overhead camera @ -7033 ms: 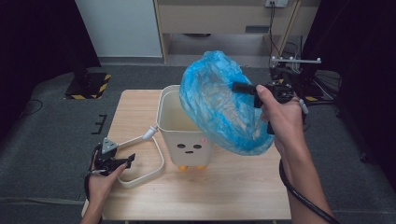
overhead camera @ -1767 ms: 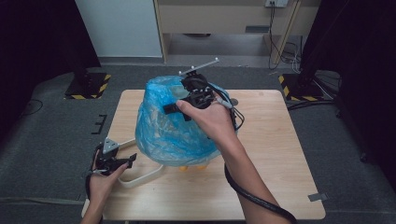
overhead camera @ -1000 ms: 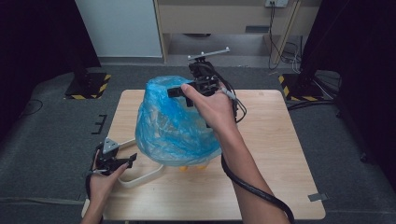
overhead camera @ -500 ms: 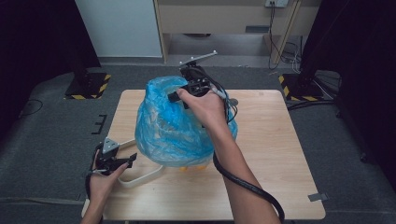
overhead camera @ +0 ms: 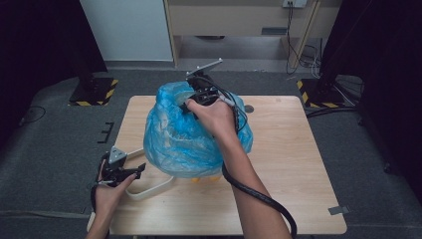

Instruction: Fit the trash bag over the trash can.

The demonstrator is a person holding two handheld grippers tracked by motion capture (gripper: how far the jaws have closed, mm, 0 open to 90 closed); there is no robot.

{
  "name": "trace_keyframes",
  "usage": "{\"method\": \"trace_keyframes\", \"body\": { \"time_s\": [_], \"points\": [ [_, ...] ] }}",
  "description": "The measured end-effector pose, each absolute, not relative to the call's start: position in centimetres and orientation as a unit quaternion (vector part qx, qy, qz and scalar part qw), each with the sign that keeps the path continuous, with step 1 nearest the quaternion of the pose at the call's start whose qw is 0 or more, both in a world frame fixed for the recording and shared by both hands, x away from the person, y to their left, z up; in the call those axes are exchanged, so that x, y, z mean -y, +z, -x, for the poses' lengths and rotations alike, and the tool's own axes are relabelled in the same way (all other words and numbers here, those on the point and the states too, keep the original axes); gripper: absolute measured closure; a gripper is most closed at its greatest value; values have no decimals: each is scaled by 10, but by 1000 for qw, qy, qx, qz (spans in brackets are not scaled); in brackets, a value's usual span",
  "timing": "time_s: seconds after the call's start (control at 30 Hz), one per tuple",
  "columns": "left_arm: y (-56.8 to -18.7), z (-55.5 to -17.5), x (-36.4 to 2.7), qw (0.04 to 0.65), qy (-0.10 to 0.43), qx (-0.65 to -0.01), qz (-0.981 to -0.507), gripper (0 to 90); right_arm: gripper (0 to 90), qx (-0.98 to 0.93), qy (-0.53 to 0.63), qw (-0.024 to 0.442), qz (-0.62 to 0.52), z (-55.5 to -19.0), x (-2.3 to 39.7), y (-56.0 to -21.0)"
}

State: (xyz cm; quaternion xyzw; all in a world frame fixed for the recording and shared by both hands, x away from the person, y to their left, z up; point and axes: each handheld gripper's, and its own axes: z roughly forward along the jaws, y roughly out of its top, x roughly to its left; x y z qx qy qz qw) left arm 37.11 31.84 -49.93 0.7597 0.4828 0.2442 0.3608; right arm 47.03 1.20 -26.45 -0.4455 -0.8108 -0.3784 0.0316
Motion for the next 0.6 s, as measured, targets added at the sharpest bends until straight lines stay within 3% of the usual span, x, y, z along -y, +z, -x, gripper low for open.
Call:
{"method": "trace_keyframes", "body": {
  "time_s": [0.6],
  "points": [
    [-498, -371, -318, 361, 245, -482, -760, 137, 893, 820, -344, 36, 456, -480, -18, -277]
  ]
}}
